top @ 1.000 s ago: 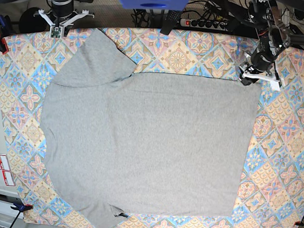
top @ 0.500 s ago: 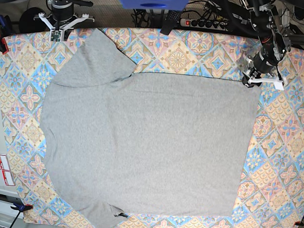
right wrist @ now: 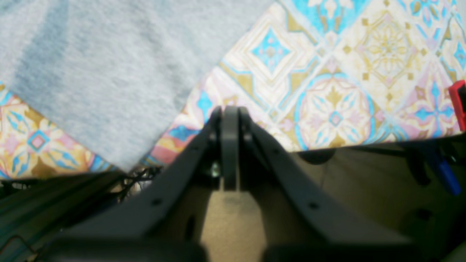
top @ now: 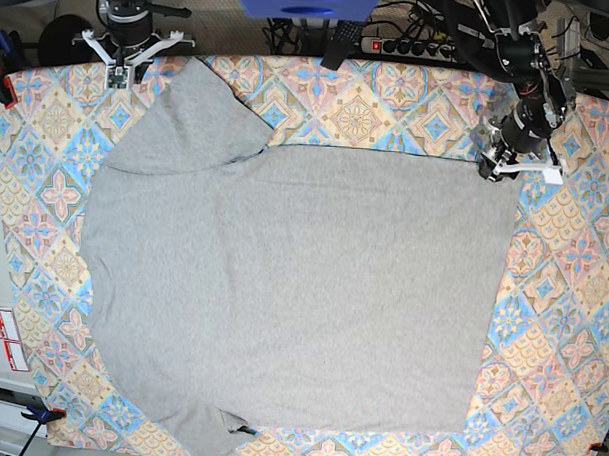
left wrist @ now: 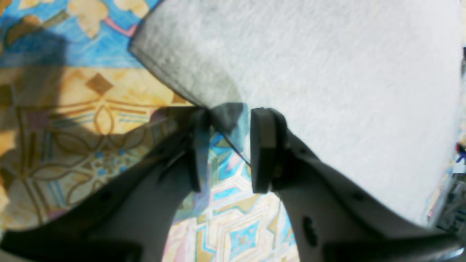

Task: Fold the T-shirt properly
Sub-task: 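Lower both grippers onto the shirt's shoulder corners and grasp them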

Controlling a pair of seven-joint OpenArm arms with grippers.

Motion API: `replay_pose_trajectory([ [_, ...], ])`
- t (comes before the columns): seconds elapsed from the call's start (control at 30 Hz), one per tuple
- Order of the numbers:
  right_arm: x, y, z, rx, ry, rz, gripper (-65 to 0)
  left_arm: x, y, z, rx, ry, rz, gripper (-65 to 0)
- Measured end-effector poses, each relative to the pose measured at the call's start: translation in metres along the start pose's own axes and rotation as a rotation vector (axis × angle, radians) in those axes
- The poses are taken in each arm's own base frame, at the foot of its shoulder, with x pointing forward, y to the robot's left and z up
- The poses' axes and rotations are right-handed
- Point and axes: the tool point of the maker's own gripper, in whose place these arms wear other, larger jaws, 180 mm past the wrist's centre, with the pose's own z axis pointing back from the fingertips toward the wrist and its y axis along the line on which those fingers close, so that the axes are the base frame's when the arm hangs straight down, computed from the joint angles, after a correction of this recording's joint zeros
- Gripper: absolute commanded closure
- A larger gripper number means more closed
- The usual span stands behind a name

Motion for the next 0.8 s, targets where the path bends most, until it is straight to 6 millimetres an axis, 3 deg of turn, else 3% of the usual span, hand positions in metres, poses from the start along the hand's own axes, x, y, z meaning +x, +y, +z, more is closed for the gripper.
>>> replay_pose_trajectory([
  [0.3,0.0,0.0,0.0,-0.001,-0.001,0.0,0.0,-0.002,-0.018,-0.01,-0.033,0.004,0.018,-18.9],
  [0.37,0.0,-0.001,0.0,-0.001,-0.001,0.002,0.0,-0.003,-0.02,-0.011,-0.037,0.017,0.01,-14.2],
  [0.47,0.0,0.0,0.0,0.0,-0.001,-0.001,0.0,-0.011,-0.023,-0.012,-0.04,0.056,0.0,0.0],
  [0.6,0.0,-0.002,0.0,-0.005,0.0,0.001,-0.2,-0.019,-0.017,-0.01,-0.035,0.068,0.011,0.0],
  [0.8,-0.003,-0.001,-0.004,-0.008,0.046,-0.01,-8.8,-0.023,-0.01,-0.007,-0.027,0.073,0.01,0.0],
])
